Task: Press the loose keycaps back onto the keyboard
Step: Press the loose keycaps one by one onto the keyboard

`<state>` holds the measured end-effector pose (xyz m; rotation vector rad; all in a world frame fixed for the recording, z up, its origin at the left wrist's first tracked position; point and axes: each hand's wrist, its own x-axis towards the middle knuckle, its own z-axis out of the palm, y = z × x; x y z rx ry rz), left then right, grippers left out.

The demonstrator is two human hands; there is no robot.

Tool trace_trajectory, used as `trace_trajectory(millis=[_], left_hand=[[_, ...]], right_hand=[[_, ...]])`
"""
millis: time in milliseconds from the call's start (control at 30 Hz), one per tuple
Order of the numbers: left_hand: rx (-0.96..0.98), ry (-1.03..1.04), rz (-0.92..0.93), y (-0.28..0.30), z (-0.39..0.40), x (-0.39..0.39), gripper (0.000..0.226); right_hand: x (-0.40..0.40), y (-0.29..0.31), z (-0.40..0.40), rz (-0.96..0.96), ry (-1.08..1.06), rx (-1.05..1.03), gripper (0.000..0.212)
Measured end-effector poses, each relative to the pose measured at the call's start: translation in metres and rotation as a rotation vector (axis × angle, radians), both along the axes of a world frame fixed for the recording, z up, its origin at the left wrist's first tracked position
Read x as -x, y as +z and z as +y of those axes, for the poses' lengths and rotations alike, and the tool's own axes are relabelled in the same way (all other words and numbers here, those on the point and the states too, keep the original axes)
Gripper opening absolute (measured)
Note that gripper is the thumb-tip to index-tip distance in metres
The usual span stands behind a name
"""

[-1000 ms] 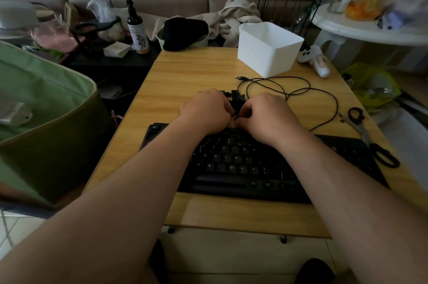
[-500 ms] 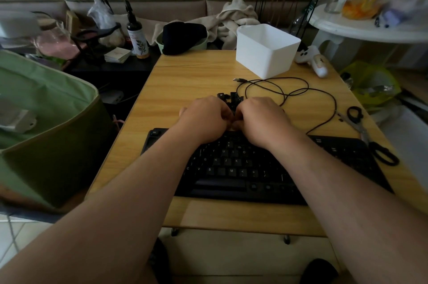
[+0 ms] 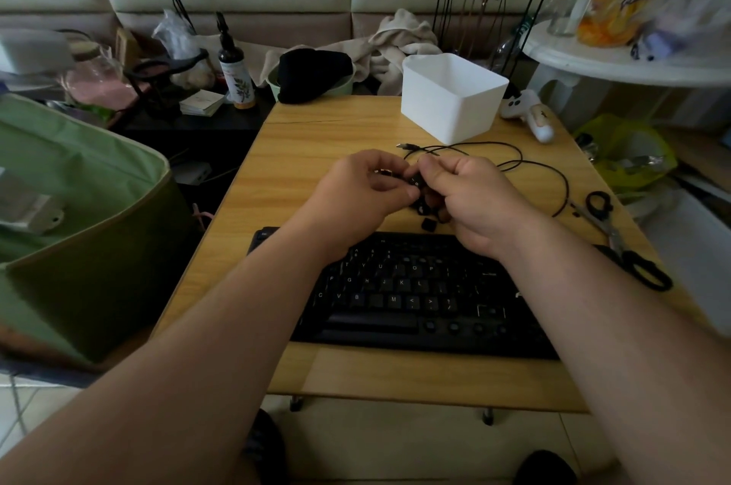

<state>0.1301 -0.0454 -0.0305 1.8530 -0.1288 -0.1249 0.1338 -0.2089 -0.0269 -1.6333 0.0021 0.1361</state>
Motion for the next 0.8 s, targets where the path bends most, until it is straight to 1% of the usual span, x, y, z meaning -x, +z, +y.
trace_trajectory(millis=[133, 300, 367, 433, 533, 600, 667, 733, 800], left_hand=[[0.04, -0.044, 0.031, 0.003, 0.001, 0.005, 0.038], [0.061, -0.069, 0.061, 0.008, 0.002, 0.01, 0.045], [0.061, -0.063, 0.079, 0.009, 0.003, 0.011, 0.042], [0.069, -0.054, 0.091, 0.011, 0.004, 0.01, 0.035], [0.039, -0.041, 0.078, 0.011, 0.008, 0.008, 0.029], [-0.018, -0.026, 0.058, 0.01, 0.013, 0.006, 0.03], [-0.077, -0.034, 0.046, 0.01, 0.018, 0.005, 0.033], [-0.111, -0.067, 0.04, 0.009, 0.02, 0.006, 0.035], [-0.145, -0.105, 0.033, 0.008, 0.019, 0.009, 0.038]], right_hand=[[0.005, 0.005, -0.002, 0.01, 0.002, -0.042, 0.027], [0.006, 0.004, -0.004, -0.014, -0.001, -0.012, 0.027], [0.008, 0.004, -0.005, -0.042, 0.008, 0.018, 0.025], [0.01, 0.003, -0.005, -0.115, 0.023, 0.065, 0.022], [0.011, -0.001, -0.006, -0.276, 0.013, 0.223, 0.012], [0.013, 0.0, -0.008, -0.362, 0.031, 0.394, 0.011], [0.018, 0.003, -0.01, -0.404, 0.07, 0.573, 0.012], [0.024, 0.005, -0.011, -0.429, 0.102, 0.682, 0.015], [0.029, 0.006, -0.012, -0.472, 0.121, 0.763, 0.014]])
